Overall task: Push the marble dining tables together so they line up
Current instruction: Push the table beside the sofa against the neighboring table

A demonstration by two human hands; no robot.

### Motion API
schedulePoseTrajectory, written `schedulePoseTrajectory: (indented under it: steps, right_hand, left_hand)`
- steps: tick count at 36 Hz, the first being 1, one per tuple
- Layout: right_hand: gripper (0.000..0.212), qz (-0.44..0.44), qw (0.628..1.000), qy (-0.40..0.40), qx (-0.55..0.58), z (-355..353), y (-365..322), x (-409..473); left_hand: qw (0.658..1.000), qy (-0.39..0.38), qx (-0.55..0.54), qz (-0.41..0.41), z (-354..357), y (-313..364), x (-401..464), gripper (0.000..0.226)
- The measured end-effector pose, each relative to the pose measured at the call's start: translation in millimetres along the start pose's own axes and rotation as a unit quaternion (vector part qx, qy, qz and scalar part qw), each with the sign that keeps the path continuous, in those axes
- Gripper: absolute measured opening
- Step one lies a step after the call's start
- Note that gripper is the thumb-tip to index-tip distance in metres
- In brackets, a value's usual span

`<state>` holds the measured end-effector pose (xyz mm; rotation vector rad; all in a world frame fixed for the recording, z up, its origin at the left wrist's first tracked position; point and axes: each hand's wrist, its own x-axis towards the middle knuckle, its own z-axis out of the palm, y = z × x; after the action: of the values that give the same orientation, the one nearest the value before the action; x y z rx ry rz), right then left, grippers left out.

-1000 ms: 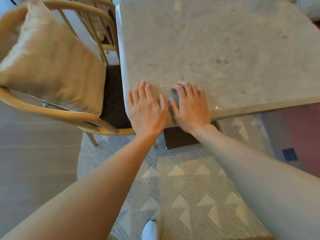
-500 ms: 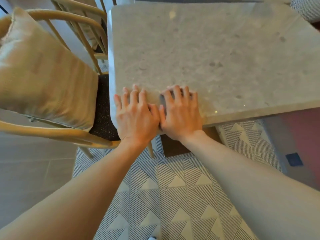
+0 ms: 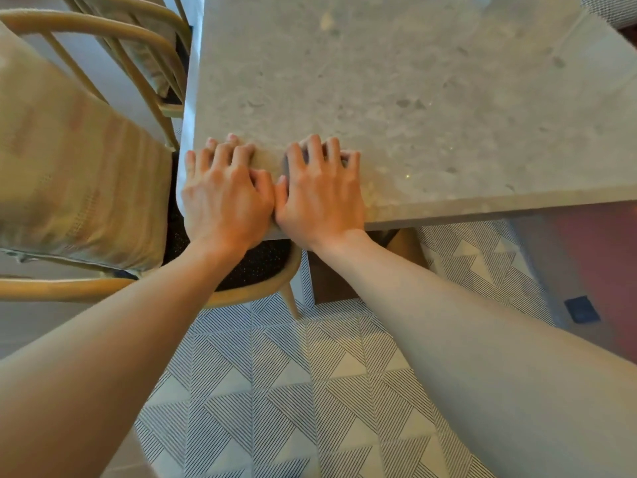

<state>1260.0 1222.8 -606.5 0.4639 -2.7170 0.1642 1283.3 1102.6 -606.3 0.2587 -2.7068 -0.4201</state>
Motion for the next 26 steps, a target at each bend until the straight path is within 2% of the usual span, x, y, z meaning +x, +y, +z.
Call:
schedulePoseTrajectory:
  steps: [20, 23, 26]
  right_hand:
    - [0.039, 0.017, 1.000, 0.015, -0.002, 12, -7, 17]
    - [0.039, 0.028, 0.999, -0.018, 0.013, 5, -7, 16]
    - [0.043, 0.039, 0.986, -0.128, 0.099, -12, 3, 23]
  left_hand:
    - [1.000, -0.006, -0.022, 0.018, 5, -12, 22, 0.043]
    - [0.998, -0.049, 0.007, 0.028, 1, -8, 21, 0.043]
    - [0.989, -0.143, -0.021, -0.028, -10, 3, 28, 0.046]
